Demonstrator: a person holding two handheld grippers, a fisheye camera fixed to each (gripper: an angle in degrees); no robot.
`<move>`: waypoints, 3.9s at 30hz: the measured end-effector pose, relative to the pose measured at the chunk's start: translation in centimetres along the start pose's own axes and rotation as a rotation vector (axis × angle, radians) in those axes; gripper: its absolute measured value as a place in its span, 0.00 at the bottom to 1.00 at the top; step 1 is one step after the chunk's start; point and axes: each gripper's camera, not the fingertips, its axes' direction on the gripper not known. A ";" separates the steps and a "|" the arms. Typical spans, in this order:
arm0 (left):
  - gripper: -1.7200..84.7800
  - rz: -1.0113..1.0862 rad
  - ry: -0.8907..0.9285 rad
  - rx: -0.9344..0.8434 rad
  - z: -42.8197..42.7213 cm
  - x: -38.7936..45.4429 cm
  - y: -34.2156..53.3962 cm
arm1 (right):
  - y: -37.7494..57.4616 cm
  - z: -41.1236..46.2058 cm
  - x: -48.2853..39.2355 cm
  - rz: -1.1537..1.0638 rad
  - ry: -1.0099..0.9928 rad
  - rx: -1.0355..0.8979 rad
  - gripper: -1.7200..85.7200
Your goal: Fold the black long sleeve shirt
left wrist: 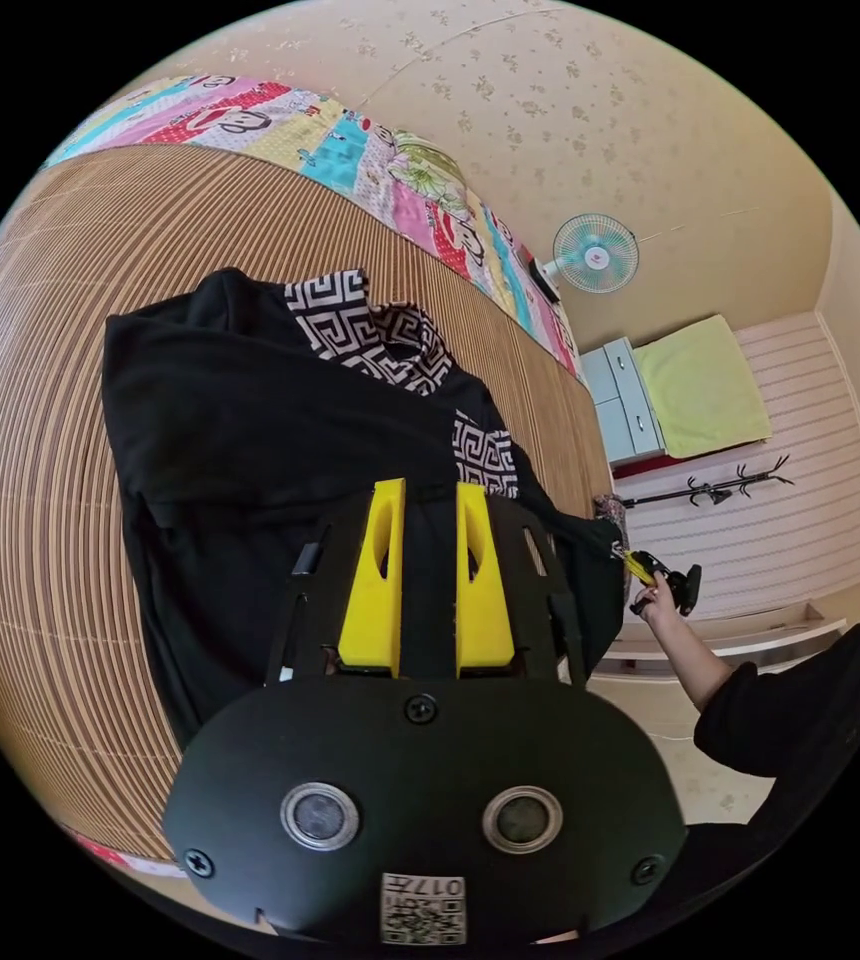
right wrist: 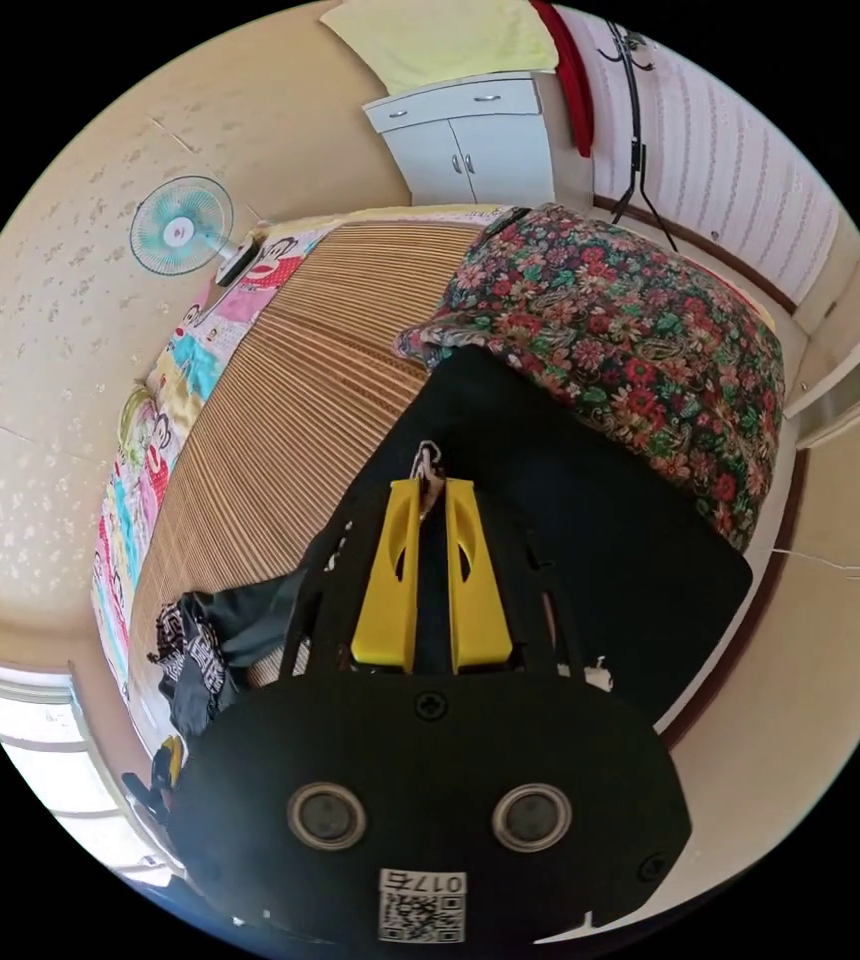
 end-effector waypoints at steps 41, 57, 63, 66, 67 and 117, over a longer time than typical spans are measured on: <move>0.18 -0.232 0.244 -0.497 11.6 10.4 -14.5 | 31.6 -5.8 -22.1 -1.018 -0.105 0.163 0.05; 0.01 -0.111 0.331 -0.315 7.9 13.3 -13.5 | 27.3 -7.0 -22.9 -1.215 -0.484 -0.142 0.10; 0.11 0.049 -0.004 -0.357 11.6 12.2 -12.1 | 23.7 1.7 -23.0 -1.375 -0.341 -0.310 0.12; 0.13 0.054 -0.021 -0.374 15.3 9.6 -10.7 | 25.8 6.5 -24.3 -1.527 -0.288 -0.371 0.13; 0.14 0.073 -0.041 -0.369 16.5 8.8 -10.2 | 26.3 7.0 -24.7 -1.554 -0.295 -0.378 0.13; 0.12 -0.131 0.151 0.089 -6.2 -6.8 0.0 | 17.0 4.4 -37.8 -0.738 -1.186 -0.156 0.05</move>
